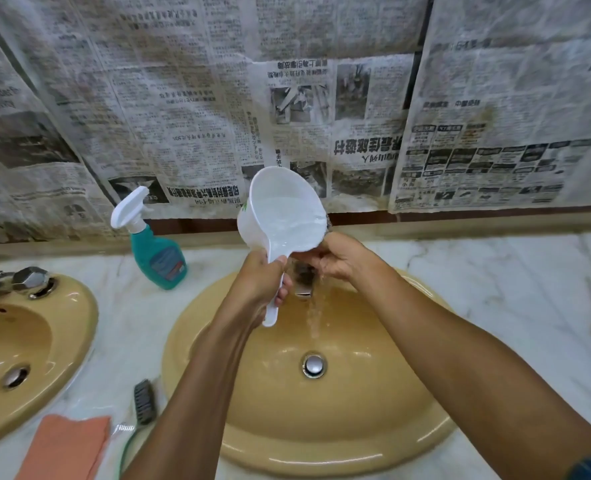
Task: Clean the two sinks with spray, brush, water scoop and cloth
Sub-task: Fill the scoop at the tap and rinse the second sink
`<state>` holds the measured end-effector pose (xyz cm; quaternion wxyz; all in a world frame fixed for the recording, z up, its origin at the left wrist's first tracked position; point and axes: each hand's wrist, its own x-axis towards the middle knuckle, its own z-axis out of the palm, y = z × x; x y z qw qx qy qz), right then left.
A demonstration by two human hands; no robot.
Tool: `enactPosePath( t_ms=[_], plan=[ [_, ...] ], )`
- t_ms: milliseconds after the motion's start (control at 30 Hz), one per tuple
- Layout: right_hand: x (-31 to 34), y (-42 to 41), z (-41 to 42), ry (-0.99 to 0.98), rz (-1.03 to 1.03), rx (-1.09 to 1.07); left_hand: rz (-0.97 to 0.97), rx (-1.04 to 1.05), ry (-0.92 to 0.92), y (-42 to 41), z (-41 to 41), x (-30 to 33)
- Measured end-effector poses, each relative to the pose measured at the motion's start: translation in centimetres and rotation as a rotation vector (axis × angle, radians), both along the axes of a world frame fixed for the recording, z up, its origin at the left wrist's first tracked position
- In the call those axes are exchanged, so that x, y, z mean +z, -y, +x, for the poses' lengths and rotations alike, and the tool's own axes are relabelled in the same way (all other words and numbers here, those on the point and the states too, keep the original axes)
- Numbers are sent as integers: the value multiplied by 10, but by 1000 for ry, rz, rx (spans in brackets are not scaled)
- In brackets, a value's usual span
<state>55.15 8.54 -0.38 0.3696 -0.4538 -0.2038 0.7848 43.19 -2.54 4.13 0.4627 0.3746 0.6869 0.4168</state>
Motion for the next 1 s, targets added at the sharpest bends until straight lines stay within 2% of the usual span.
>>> enactPosePath(
  t_ms=[333, 567, 767, 900, 1000],
  plan=[
    [9, 15, 71, 106, 97, -58, 9, -173, -15, -2, 53, -5],
    [7, 46, 123, 154, 35, -217, -8, -274, 17, 12, 84, -8],
    [8, 91, 152, 100, 0, -333, -29, -410, 42, 42, 106, -8],
    [4, 123, 168, 111, -23, -446, -97, -442, 164, 63, 114, -15],
    [5, 149, 178, 100, -32, -448, -130, -449, 241, 77, 121, -20]
  ],
)
